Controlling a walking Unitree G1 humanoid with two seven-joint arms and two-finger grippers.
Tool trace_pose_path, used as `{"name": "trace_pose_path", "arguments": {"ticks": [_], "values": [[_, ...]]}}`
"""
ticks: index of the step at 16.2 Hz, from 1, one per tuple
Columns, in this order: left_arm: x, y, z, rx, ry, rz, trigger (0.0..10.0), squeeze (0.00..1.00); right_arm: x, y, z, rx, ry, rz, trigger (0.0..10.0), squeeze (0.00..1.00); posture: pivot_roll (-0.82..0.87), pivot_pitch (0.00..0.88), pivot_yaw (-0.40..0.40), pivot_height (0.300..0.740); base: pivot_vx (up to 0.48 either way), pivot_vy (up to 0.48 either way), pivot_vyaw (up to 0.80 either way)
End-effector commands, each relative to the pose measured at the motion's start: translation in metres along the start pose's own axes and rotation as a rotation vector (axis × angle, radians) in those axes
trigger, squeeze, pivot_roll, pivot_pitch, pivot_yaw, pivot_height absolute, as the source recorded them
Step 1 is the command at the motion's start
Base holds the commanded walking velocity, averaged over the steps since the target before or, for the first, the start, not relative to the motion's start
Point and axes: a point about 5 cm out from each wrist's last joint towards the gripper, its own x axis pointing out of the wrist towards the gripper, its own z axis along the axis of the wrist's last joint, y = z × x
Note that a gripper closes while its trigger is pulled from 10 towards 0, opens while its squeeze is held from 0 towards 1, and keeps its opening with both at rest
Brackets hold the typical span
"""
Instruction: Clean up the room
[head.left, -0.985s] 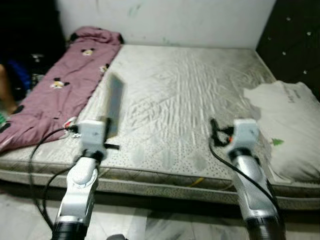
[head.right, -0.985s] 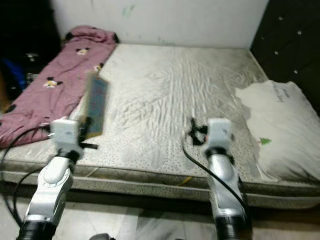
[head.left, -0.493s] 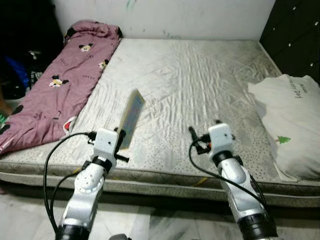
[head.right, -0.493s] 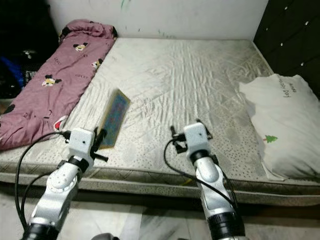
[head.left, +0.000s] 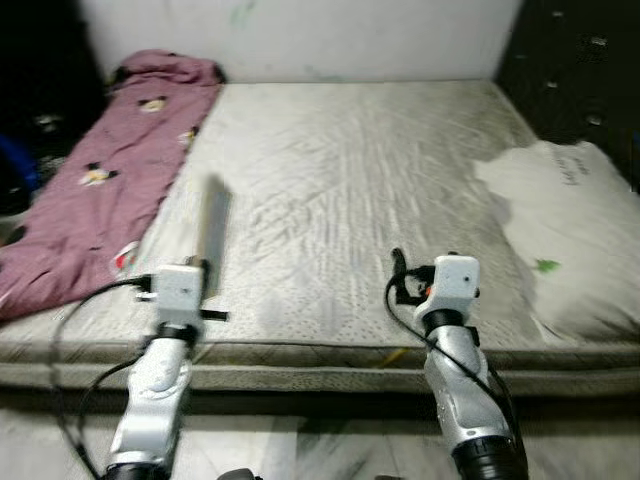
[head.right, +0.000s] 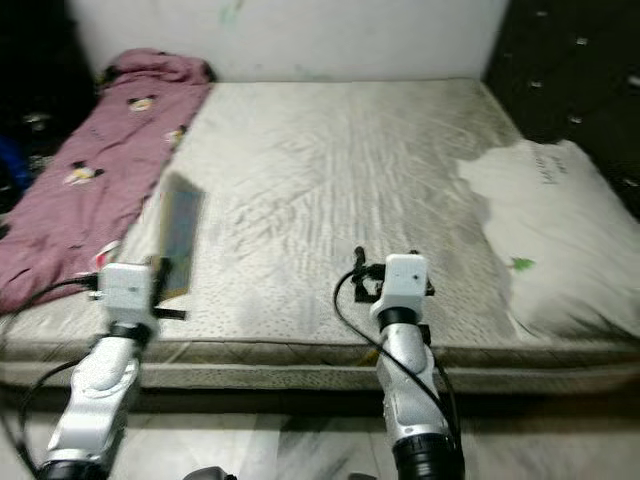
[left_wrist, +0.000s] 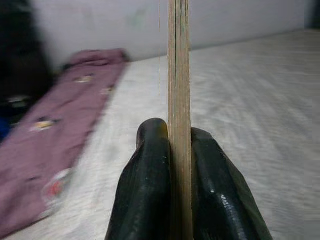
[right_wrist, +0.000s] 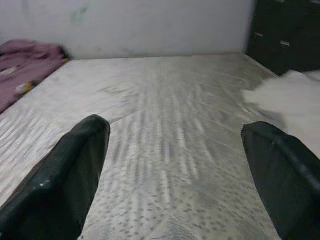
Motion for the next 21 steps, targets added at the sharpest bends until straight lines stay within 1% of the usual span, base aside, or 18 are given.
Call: {"name": "trace_pose_path", "arguments": {"ticks": [1,3,4,5,8,13,21], "values": [[0.005,-0.005,0.011,-0.030,-0.039,-0.009,10.0,0.00,-0.004,-0.003,-0.004,0.005,0.016,-0.008,10.0,0.00,-0.01,0.000,0.057,0.740,0.000,0.000,-0.80],[0.003,-0.008,0.011,-0.041,-0.034,-0.028,10.0,0.00,-0.009,0.002,-0.007,-0.003,0.016,0.021,10.0,0.00,0.00,0.000,0.056,0.740,0.000,0.000,-0.80],[0.001,-0.009,0.009,-0.057,-0.024,-0.038,10.0,0.00,-0.008,0.003,-0.007,-0.001,0.016,0.023,10.0,0.00,0.00,0.000,0.053,0.740,0.000,0.000,-0.43],[0.000,-0.010,0.008,-0.064,-0.019,-0.044,10.0,0.00,-0.007,0.002,-0.006,0.001,0.015,0.023,10.0,0.00,0.00,0.000,0.047,0.740,0.000,0.000,0.00],[-0.002,-0.014,0.016,-0.087,-0.049,-0.073,10.0,0.00,-0.005,0.006,-0.003,-0.006,0.014,0.060,10.0,0.00,0.02,0.000,0.021,0.740,0.000,0.000,0.00],[-0.005,-0.012,0.025,-0.100,-0.062,-0.087,10.0,0.00,-0.003,0.013,0.003,0.002,-0.001,0.077,10.0,0.00,0.02,0.000,0.028,0.740,0.283,0.000,0.00],[-0.005,-0.012,0.027,-0.102,-0.042,-0.108,10.0,0.00,-0.004,0.013,0.005,0.016,0.005,0.066,10.0,0.00,0.02,0.000,0.032,0.740,0.315,0.000,0.00]]}}
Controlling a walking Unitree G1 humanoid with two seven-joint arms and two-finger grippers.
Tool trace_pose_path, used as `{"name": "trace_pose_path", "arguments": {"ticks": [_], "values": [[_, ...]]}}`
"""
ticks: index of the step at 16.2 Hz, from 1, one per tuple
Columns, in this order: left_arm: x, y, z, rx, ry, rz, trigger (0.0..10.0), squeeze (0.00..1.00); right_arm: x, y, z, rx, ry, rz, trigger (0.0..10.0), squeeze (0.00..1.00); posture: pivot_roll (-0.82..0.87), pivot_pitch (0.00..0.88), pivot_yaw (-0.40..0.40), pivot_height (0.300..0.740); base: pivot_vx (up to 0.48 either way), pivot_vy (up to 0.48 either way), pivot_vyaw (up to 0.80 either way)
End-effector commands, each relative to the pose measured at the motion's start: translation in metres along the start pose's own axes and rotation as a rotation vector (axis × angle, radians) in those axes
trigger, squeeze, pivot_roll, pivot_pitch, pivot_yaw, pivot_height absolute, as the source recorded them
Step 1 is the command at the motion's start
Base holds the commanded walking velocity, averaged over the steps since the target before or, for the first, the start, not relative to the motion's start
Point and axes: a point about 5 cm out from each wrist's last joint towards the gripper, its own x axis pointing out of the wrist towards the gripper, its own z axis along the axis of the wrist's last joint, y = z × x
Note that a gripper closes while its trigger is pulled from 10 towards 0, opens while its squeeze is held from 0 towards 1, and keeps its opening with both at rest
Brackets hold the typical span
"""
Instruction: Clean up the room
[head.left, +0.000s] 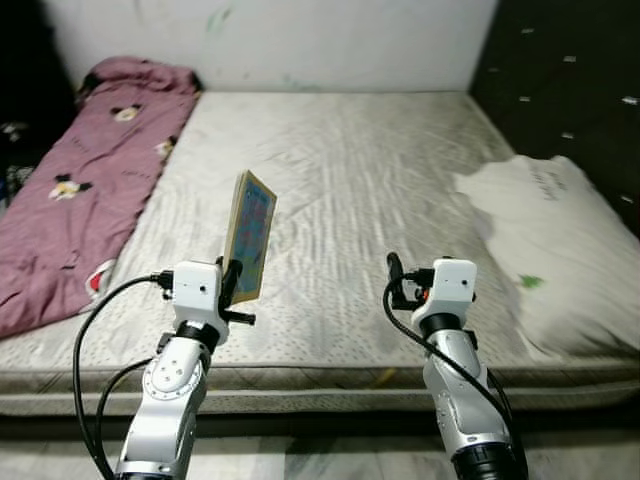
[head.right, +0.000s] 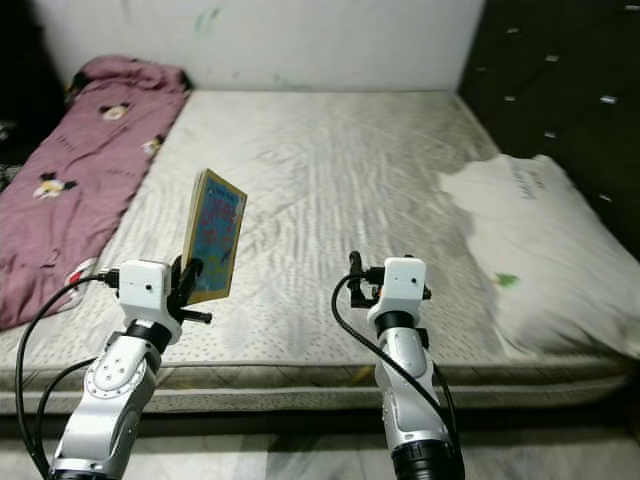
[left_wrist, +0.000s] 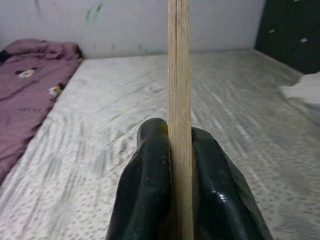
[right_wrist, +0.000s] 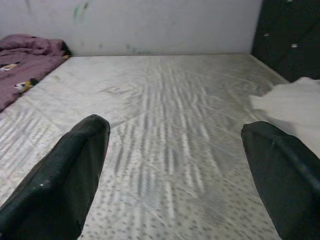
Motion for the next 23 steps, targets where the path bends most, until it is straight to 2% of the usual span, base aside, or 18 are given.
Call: {"name": "trace_pose_path", "arguments": {"ticks": [1,10,12,15,17,23], "values": [[0.0012,0.0018,0.0126,0.012,-0.051,-0.001,10.0,0.00,0.0022,0.0018,0.0070,0.006,-0.022,-0.002,10.0,0.00,0.02,0.000,0.032,0.740,0.277,0.000,0.00],[0.0020,-0.0011,0.0099,0.011,-0.025,-0.006,10.0,0.00,0.0023,-0.0019,0.0057,0.010,-0.012,-0.021,10.0,0.00,0.01,0.000,0.030,0.740,0.000,0.000,0.00],[0.0084,-0.0054,0.0127,-0.002,-0.035,-0.024,10.0,0.00,0.0058,-0.0033,0.0051,-0.009,-0.003,-0.024,10.0,0.00,0.02,0.000,0.013,0.740,0.000,0.000,0.00],[0.0084,-0.0034,0.0183,-0.014,-0.052,-0.027,10.0,0.00,0.0067,-0.0040,0.0069,-0.009,0.002,-0.030,10.0,0.00,0.01,0.000,0.020,0.740,0.000,0.000,-0.80],[0.0082,-0.0057,0.0152,-0.026,-0.035,-0.038,10.0,0.00,0.0057,-0.0035,0.0097,-0.007,-0.012,-0.031,10.0,0.00,0.01,0.000,0.019,0.740,0.334,0.000,-0.66],[0.0094,-0.0062,0.0175,-0.046,-0.038,-0.029,10.0,0.00,0.0078,-0.0064,0.0139,-0.011,-0.018,-0.039,10.0,0.00,0.01,0.000,0.009,0.740,0.388,0.000,0.00]]}}
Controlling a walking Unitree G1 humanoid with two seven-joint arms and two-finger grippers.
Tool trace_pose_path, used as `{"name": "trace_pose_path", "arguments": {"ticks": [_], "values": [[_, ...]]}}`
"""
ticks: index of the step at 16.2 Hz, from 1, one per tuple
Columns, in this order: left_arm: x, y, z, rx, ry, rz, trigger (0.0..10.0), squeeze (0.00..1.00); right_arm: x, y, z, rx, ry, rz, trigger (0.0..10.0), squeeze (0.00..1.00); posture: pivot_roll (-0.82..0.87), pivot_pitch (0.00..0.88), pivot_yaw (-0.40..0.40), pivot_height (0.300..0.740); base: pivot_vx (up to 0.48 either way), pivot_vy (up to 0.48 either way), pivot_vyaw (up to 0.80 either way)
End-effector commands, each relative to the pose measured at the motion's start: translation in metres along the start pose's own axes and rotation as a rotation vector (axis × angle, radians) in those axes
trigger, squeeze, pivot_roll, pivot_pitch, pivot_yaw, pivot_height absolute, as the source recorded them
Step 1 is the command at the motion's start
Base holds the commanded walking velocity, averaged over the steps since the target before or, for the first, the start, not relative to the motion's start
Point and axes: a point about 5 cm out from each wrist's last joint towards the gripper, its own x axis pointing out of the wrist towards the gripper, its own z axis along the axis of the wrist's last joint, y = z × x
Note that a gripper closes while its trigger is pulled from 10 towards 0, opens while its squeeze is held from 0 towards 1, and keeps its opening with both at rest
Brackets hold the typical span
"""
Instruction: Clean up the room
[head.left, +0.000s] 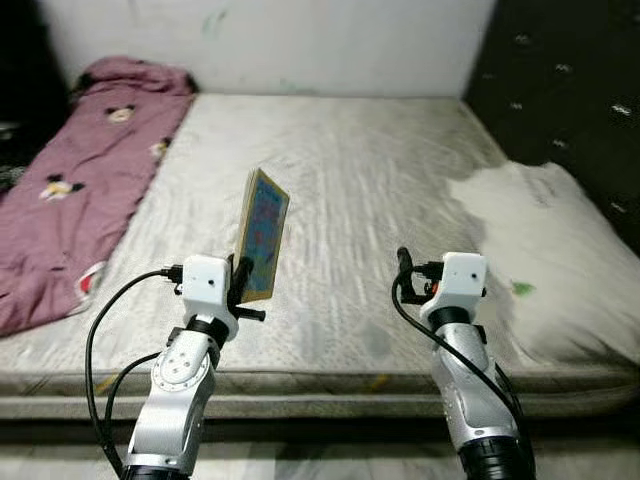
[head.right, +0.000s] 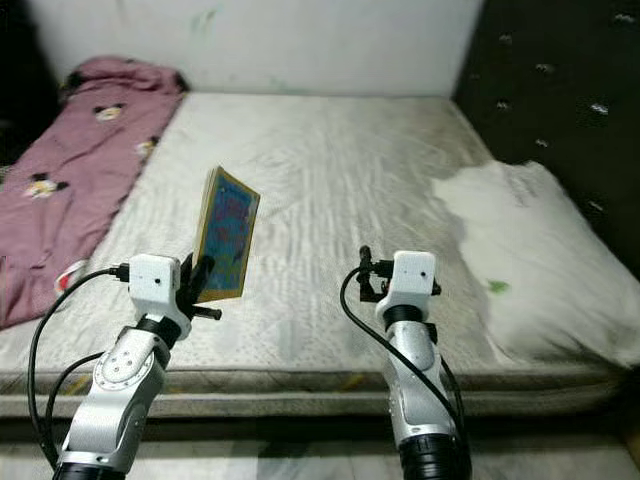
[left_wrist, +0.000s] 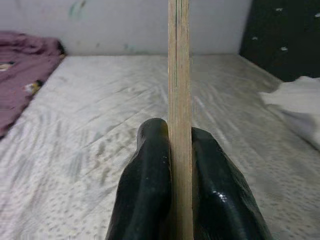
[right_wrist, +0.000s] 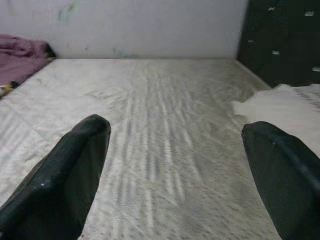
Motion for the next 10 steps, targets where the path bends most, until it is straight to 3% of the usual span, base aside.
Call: {"name": "trace_pose_path", "arguments": {"ticks": [1,5,10], "values": [[0.0031,0.0033,0.0132,0.004,-0.051,0.013,10.0,0.00,0.0030,0.0022,0.0077,0.001,-0.021,-0.001,10.0,0.00,0.01,0.000,0.009,0.740,0.390,0.000,0.00],[0.0036,0.0042,0.0138,0.004,-0.048,0.017,10.0,0.00,0.0038,0.0011,0.0088,0.006,-0.021,-0.010,10.0,0.00,0.01,0.000,0.012,0.740,0.341,0.000,0.00],[0.0062,0.0068,0.0121,0.023,-0.023,0.046,10.0,0.00,0.0059,0.0010,0.0094,0.015,-0.016,-0.019,10.0,0.00,0.01,0.000,0.012,0.740,0.000,0.000,0.00]]}}
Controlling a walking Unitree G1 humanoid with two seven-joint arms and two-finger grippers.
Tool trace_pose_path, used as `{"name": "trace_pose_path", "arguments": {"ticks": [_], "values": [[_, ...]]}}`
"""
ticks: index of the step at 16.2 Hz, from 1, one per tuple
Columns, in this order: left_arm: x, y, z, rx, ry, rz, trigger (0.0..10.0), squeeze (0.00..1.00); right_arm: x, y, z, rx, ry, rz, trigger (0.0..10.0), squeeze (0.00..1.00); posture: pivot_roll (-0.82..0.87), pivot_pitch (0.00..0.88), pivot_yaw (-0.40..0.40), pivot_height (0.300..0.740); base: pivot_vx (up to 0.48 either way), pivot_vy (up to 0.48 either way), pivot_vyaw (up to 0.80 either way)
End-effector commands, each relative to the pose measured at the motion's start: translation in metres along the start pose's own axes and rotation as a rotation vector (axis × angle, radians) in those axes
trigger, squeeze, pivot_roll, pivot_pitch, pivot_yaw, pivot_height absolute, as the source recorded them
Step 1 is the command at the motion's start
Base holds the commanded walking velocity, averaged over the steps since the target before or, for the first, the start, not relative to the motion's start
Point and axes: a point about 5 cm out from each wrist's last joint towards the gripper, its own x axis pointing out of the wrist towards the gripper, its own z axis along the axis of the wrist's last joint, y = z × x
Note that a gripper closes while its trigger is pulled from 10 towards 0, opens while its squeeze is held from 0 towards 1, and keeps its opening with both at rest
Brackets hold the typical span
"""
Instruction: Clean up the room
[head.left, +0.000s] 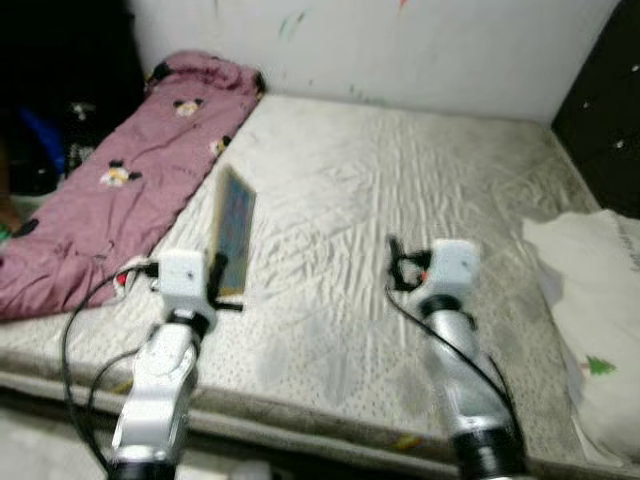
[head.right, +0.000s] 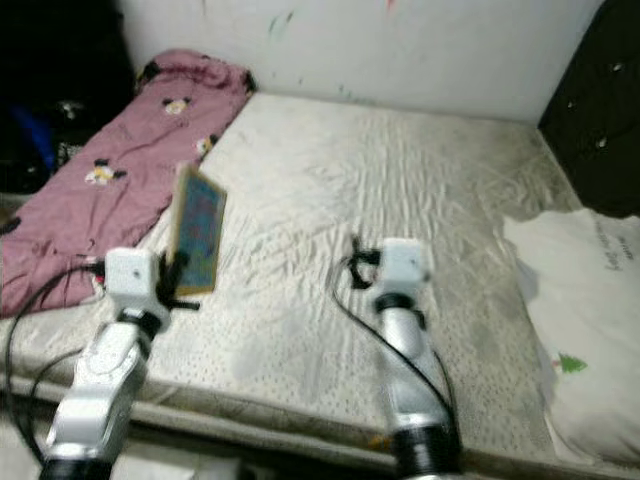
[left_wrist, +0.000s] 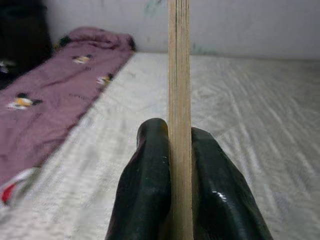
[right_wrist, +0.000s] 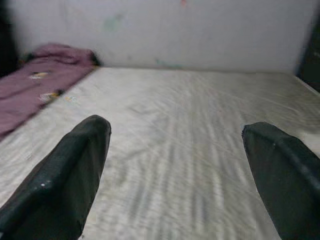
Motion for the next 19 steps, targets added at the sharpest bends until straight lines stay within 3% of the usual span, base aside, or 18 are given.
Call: {"name": "trace_pose_path", "arguments": {"ticks": [1,7,19], "values": [[0.0036,-0.0064,0.0093,0.010,-0.037,-0.035,10.0,0.00,-0.0001,-0.0020,-0.0010,0.002,0.009,-0.007,10.0,0.00,0.01,0.000,0.013,0.740,0.000,0.000,0.00],[0.0055,-0.0079,0.0102,0.008,-0.039,-0.045,10.0,0.00,0.0012,-0.0022,-0.0003,0.000,0.010,-0.008,10.0,0.00,0.01,0.000,0.014,0.740,0.000,0.000,-0.41],[0.0064,-0.0118,0.0111,-0.024,-0.038,-0.058,10.0,0.00,0.0020,-0.0041,-0.0001,-0.008,0.019,-0.006,10.0,0.00,0.00,0.000,0.002,0.740,0.000,-0.326,0.00]]}}
